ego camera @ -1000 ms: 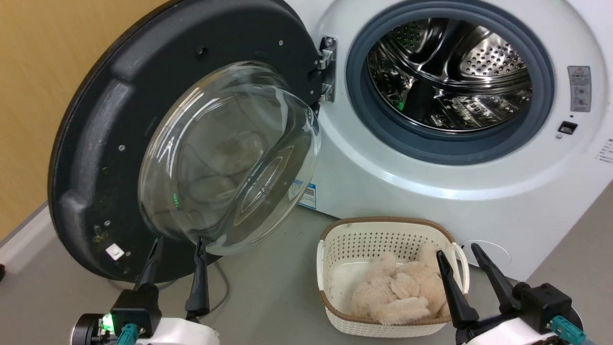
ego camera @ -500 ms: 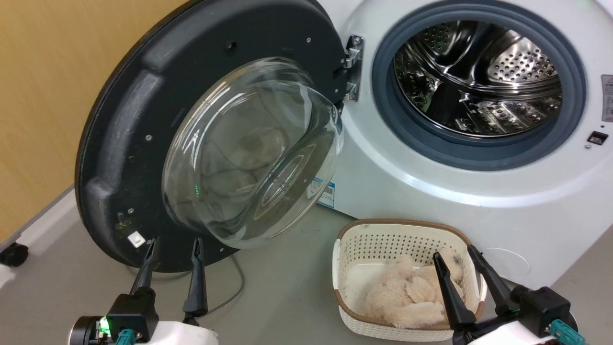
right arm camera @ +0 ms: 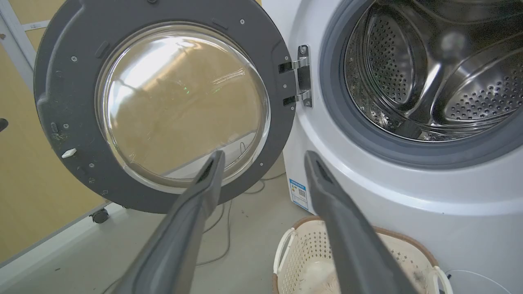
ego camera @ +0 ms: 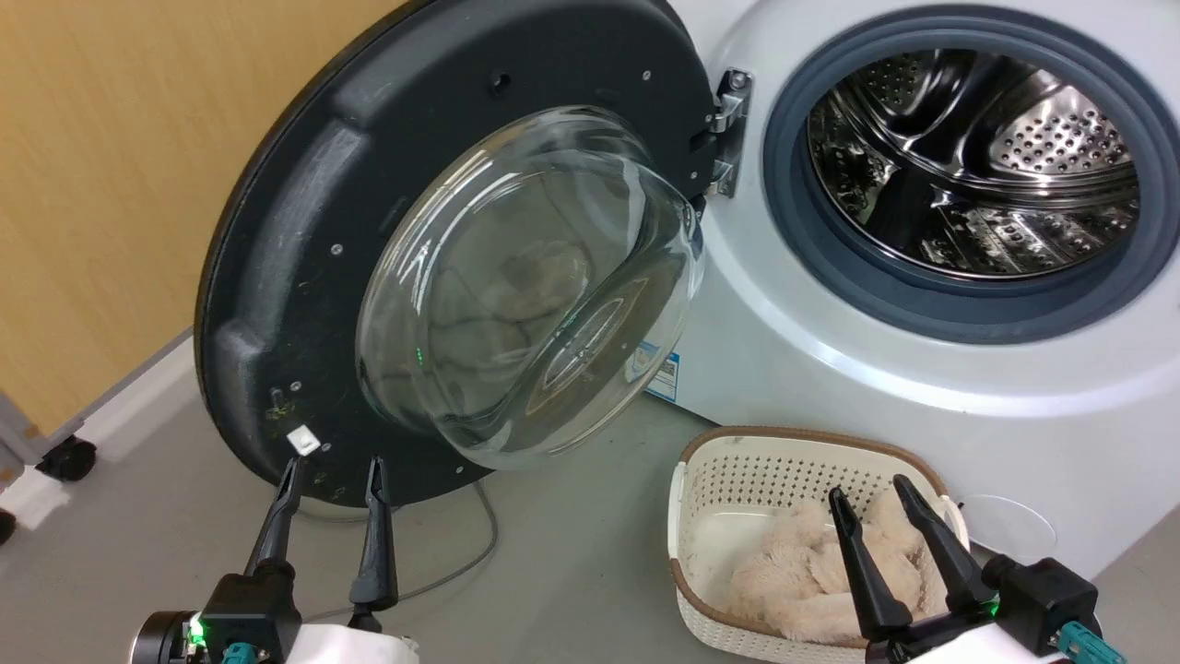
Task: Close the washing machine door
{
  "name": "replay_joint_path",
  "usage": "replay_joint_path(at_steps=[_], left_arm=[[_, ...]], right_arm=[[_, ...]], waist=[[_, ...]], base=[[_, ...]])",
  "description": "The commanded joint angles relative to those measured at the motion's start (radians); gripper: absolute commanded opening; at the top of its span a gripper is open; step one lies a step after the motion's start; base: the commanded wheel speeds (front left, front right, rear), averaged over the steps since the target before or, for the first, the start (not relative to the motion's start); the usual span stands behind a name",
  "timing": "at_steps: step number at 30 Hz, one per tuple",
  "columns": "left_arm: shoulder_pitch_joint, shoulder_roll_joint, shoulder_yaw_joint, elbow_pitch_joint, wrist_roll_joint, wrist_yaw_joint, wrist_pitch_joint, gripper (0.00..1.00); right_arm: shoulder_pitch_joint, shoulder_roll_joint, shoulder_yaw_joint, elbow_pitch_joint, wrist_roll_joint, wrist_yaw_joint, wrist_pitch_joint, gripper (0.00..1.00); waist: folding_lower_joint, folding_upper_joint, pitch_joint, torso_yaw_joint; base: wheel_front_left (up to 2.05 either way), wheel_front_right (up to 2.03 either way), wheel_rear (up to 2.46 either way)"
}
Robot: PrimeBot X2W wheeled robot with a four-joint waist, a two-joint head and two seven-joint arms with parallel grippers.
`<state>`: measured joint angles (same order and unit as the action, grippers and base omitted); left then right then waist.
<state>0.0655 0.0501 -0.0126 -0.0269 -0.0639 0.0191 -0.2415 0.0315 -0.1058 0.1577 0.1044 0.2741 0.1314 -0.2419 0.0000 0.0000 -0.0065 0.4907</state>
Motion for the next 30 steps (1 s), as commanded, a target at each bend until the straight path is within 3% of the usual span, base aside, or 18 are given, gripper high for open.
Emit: replay_joint_path(at_steps=[1,16,17,18,25,30], left_arm=[[0.014,0.0,0.002,-0.006,-0.004,0.006,-0.012,1.0],[0.014,0.0,0.005,-0.012,-0.006,0.007,-0.02,1.0],[0.013,0.0,0.007,-0.016,-0.006,0.006,-0.02,0.47],[0.01,0.0,0.012,-0.023,-0.008,0.007,-0.02,0.0],[-0.029,0.02,0.086,-0.117,-0.03,-0.001,-0.02,0.0],[-0.127,0.093,0.207,-0.143,-0.081,-0.058,-0.02,0.0]], right_arm=[[0.0,-0.006,0.004,0.005,0.01,-0.001,-0.011,1.0],[0.004,-0.005,0.006,0.005,0.02,-0.001,-0.02,1.0],[0.004,-0.005,0.006,0.005,0.02,-0.001,-0.02,1.0],[0.004,-0.005,0.006,0.004,0.02,-0.001,-0.02,1.0],[0.007,-0.01,0.0,-0.004,0.016,-0.001,-0.02,1.0],[-0.001,-0.027,0.004,-0.013,0.01,-0.001,-0.02,1.0]], waist=[[0.0,0.0,-0.001,0.009],[0.0,0.0,0.003,0.027],[0.0,0.0,0.003,0.027],[0.0,0.0,0.004,0.027],[0.0,0.0,0.014,0.027],[0.0,0.0,0.048,0.006]], base=[[0.0,0.0,0.0],[0.0,0.0,0.0],[0.0,0.0,0.0],[0.0,0.0,0.0],[0.0,0.0,0.0],[0.0,0.0,0.0]])
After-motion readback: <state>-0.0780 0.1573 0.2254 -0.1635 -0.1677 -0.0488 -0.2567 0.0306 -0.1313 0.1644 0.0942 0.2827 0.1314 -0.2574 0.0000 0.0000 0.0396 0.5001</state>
